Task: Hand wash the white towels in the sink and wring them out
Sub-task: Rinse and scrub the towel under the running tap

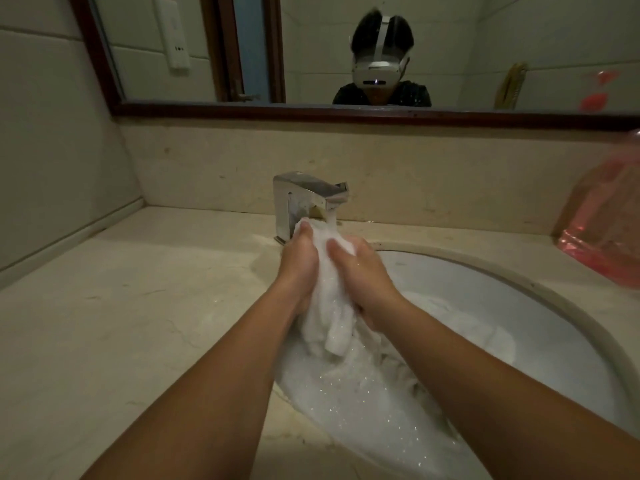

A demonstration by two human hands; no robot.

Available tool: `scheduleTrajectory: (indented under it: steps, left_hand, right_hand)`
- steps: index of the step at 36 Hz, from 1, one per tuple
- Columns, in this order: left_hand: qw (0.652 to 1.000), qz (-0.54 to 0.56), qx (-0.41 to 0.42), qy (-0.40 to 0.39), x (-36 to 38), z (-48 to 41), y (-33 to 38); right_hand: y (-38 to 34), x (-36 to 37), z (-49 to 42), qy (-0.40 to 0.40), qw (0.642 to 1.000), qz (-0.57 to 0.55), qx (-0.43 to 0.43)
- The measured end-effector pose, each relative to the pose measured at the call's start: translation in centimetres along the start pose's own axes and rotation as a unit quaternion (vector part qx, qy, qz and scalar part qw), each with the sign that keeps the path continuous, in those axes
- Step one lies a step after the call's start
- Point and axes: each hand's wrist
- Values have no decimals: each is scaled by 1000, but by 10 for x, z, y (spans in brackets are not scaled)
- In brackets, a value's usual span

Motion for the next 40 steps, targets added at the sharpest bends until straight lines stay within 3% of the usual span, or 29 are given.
scheduleTrajectory:
  steps: [3,7,9,15,18,23,26,29,33,36,40]
  left_hand:
    - [999,-22,24,-5,-3,1,0]
    - [978,-153,139,22,0,14,0]
    - [970,-199,140,17,3,19,0]
    - [965,-234,116,24,10,18,-7]
    - [957,-249,148,28,2,15,-8]
    - [953,-189,231,44,-5,18,1]
    - [957,-160,227,79,-7,15,4]
    - [958,-162,221,81,-6,23,4]
    - [963,-194,184,20,1,24,-4]
    - [973,-166,160,19,-5,17,-3]
    - [974,-164,153,-11,-7,21,-2]
  right_hand:
    - [6,-4,-8,35,999,1,-25]
    - [7,-4,-19,110,992,-53,-18]
    - [5,-3,-20,135,988,-66,-23]
    - [-2,1,-16,80,991,-106,-6]
    - [-5,-5,-13,47,995,-91,-16]
    - [-5,-17,-16,100,989,-104,-43]
    - [-3,-26,-18,136,983,-124,-26]
    - [0,-19,-14,100,989,-108,-9]
    - [9,7,2,14,996,51,-72]
    - [10,5,-6,49,993,74,-77]
    - [6,-9,-38,99,994,47,3]
Point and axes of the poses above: each hand's wrist, its own z-axis away from the middle knuckle, its own x-axis out of the palm, y = z × x, and after that the axes turned 4 degrees about y, right-handed
